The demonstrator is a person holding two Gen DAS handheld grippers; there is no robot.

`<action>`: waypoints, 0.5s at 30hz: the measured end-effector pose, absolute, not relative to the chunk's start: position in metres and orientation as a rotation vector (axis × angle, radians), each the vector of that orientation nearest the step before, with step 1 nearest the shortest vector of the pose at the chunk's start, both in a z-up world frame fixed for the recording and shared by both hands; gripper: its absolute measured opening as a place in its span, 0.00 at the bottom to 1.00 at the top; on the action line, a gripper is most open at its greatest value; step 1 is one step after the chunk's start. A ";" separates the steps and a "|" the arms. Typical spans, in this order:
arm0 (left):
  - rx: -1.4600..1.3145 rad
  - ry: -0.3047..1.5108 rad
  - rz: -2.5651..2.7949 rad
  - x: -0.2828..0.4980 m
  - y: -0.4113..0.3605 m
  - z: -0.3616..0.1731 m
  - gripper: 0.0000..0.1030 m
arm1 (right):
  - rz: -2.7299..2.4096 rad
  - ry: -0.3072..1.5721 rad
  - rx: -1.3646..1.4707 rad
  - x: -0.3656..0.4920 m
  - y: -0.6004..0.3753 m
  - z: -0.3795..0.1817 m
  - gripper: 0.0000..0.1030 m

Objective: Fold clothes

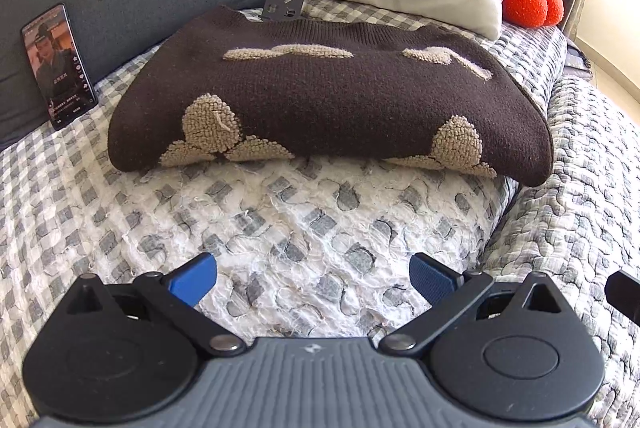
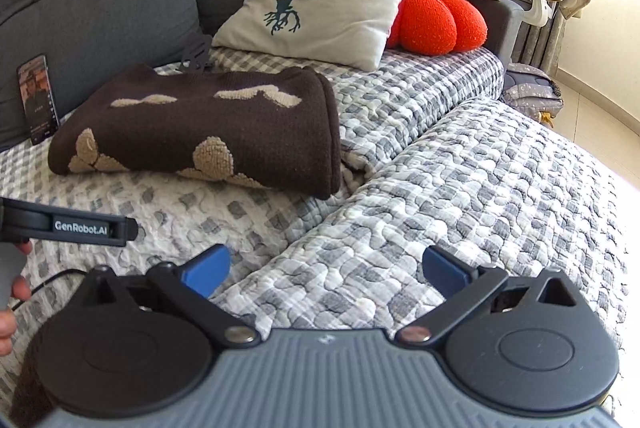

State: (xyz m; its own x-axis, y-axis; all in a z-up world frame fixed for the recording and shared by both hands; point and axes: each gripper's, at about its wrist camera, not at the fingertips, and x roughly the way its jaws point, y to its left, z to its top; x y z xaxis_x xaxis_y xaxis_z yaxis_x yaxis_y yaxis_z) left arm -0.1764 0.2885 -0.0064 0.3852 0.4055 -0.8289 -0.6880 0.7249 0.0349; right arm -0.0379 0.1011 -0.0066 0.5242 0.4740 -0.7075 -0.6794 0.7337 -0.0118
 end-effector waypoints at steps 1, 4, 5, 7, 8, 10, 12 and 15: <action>-0.341 0.944 0.711 -0.176 0.289 -0.007 0.99 | 0.702 0.743 -0.306 -0.038 0.101 -0.006 1.00; -0.344 0.946 0.706 -0.176 0.289 -0.008 0.99 | 0.700 0.736 -0.315 -0.040 0.102 -0.007 1.00; -0.347 0.948 0.703 -0.176 0.289 -0.009 0.99 | 0.700 0.736 -0.318 -0.040 0.102 -0.007 1.00; -0.353 0.951 0.701 -0.175 0.290 -0.010 0.99 | 0.700 0.742 -0.321 -0.039 0.103 -0.008 1.00; -0.355 0.952 0.700 -0.175 0.290 -0.011 0.99 | 0.700 0.746 -0.322 -0.039 0.104 -0.009 1.00; -0.358 0.955 0.701 -0.175 0.291 -0.012 0.99 | 0.701 0.754 -0.325 -0.038 0.105 -0.011 0.99; -0.361 0.957 0.702 -0.176 0.292 -0.013 0.99 | 0.702 0.760 -0.328 -0.038 0.106 -0.012 1.00; -0.363 0.959 0.698 -0.175 0.292 -0.013 0.99 | 0.703 0.770 -0.333 -0.037 0.106 -0.014 1.00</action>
